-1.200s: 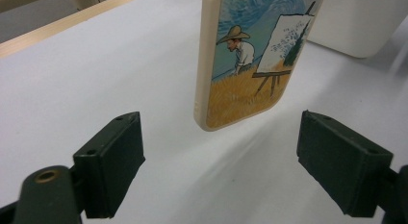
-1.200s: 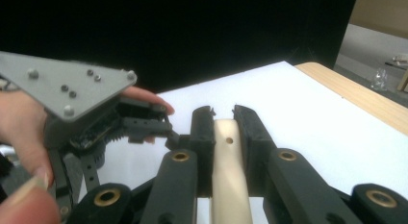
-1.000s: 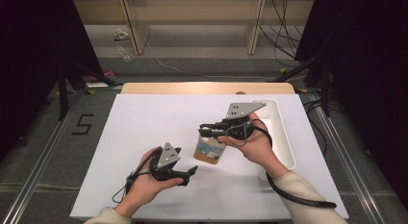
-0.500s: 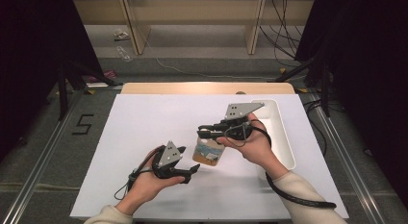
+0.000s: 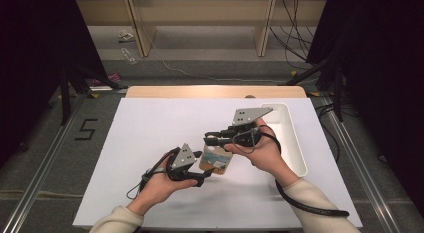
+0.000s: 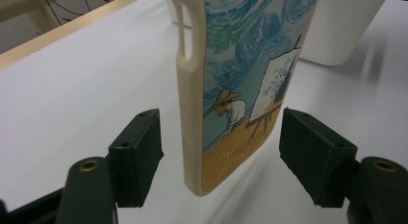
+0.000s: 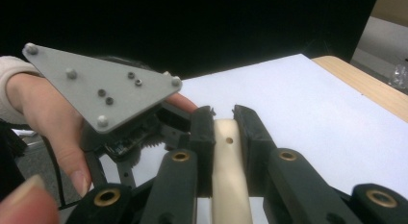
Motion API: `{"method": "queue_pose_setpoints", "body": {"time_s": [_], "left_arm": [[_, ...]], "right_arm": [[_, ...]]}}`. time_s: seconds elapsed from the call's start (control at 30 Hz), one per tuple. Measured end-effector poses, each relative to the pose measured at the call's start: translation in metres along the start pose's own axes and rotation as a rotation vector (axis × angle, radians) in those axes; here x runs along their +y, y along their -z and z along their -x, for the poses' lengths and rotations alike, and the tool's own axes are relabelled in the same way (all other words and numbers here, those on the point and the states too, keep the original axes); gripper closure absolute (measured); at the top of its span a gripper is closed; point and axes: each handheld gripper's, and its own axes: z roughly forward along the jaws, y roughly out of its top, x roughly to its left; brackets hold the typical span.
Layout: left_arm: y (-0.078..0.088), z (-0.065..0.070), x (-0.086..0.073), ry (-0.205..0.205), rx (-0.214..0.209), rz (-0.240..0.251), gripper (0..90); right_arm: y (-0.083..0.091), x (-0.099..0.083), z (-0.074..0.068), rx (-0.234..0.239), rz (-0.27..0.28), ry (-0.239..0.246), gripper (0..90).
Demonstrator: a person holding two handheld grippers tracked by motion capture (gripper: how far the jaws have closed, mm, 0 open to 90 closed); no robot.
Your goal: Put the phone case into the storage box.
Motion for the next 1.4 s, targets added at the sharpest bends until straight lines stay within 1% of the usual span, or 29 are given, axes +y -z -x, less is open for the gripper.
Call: {"method": "queue_pose_setpoints", "body": {"time_s": [0.17, 0.3, 0.37, 0.47, 0.6, 0.67, 0.8, 0.87, 0.97, 1.1, 1.27, 1.4], "left_arm": [[-0.0013, -0.0001, -0.0014, -0.017, -0.012, -0.006, 35.2], [-0.0015, -0.0001, -0.0016, -0.026, -0.024, -0.004, 36.2], [-0.0013, -0.0002, -0.0017, -0.026, -0.041, -0.003, 39.7], [-0.0013, 0.0003, -0.0018, -0.025, -0.052, -0.001, 43.2], [-0.0009, -0.0001, -0.0020, -0.021, -0.062, 0.009, 49.1], [-0.0003, -0.0006, -0.0019, -0.029, -0.059, 0.009, 51.1], [0.0017, -0.0026, -0.0014, -0.016, -0.052, 0.019, 57.7], [0.0025, -0.0027, -0.0012, -0.012, -0.056, 0.017, 60.6], [0.0036, -0.0023, -0.0006, -0.006, -0.045, 0.015, 65.7], [0.0044, -0.0020, -0.0002, 0.002, -0.052, 0.012, 70.0], [0.0041, -0.0010, -0.0005, 0.005, -0.065, 0.012, 72.7], [0.0047, -0.0010, 0.0002, 0.005, -0.054, 0.014, 73.6]], "right_arm": [[-0.0012, -0.0002, -0.0008, 0.009, -0.001, -0.003, 79.6], [-0.0019, 0.0002, -0.0019, 0.026, 0.003, -0.006, 79.6], [-0.0024, 0.0004, -0.0026, 0.034, 0.003, -0.008, 79.6], [-0.0032, 0.0007, -0.0038, 0.049, -0.001, -0.009, 79.6], [-0.0037, 0.0008, -0.0043, 0.056, 0.002, -0.010, 79.6], [-0.0037, 0.0005, -0.0039, 0.058, 0.004, -0.012, 79.6], [-0.0030, 0.0006, -0.0035, 0.059, 0.013, -0.018, 79.6], [-0.0027, 0.0005, -0.0032, 0.061, 0.019, -0.022, 79.6], [-0.0027, 0.0002, -0.0029, 0.067, 0.026, -0.030, 79.6], [-0.0025, 0.0005, -0.0031, 0.074, 0.034, -0.034, 79.6], [-0.0033, 0.0003, -0.0035, 0.076, 0.039, -0.031, 79.5], [-0.0025, 0.0005, -0.0033, 0.079, 0.042, -0.031, 79.5]]}}
